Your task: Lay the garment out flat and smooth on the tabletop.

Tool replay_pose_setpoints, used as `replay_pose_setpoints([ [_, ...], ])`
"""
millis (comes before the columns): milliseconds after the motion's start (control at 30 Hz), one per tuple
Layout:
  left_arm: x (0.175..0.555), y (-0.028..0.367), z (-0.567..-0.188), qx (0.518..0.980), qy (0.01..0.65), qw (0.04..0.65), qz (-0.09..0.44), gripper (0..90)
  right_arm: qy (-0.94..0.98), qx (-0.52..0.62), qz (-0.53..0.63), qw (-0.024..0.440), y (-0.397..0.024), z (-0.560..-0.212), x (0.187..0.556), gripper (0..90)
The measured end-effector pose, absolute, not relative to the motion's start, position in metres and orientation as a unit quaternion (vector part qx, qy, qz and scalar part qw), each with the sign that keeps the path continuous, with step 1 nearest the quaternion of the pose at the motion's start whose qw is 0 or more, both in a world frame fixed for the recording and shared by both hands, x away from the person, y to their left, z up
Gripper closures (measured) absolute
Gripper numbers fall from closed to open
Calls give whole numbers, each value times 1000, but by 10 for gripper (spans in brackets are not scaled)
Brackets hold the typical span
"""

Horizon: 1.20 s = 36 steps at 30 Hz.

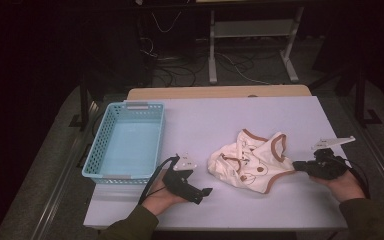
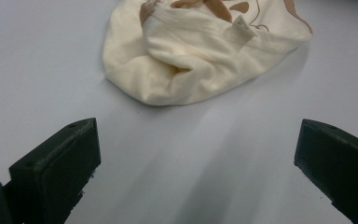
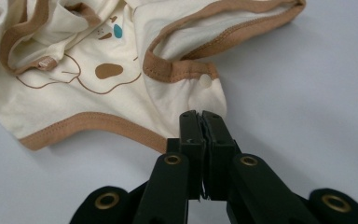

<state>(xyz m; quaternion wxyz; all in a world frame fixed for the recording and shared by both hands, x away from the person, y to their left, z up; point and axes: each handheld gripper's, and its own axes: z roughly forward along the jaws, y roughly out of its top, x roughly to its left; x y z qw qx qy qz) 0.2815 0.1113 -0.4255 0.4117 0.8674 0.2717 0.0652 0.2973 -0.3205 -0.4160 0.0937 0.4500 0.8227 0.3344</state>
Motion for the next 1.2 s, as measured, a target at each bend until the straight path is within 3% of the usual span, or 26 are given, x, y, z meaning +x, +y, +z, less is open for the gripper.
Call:
replay_pose_setpoints([
  [400,281,111,-425,868,271,411,65,0,821,471,307,97,-339,-425,290,860],
  [567,281,111,-426,868,272,412,65,0,821,472,306,101,-337,-427,292,819],
  [633,281,111,-426,867,272,412,65,0,816,472,317,108,-337,-422,291,695],
  [867,281,110,-426,868,270,412,65,0,807,460,354,106,-329,-411,289,544],
  [1200,282,110,-427,868,271,410,63,0,816,428,381,81,-294,-409,292,483],
])
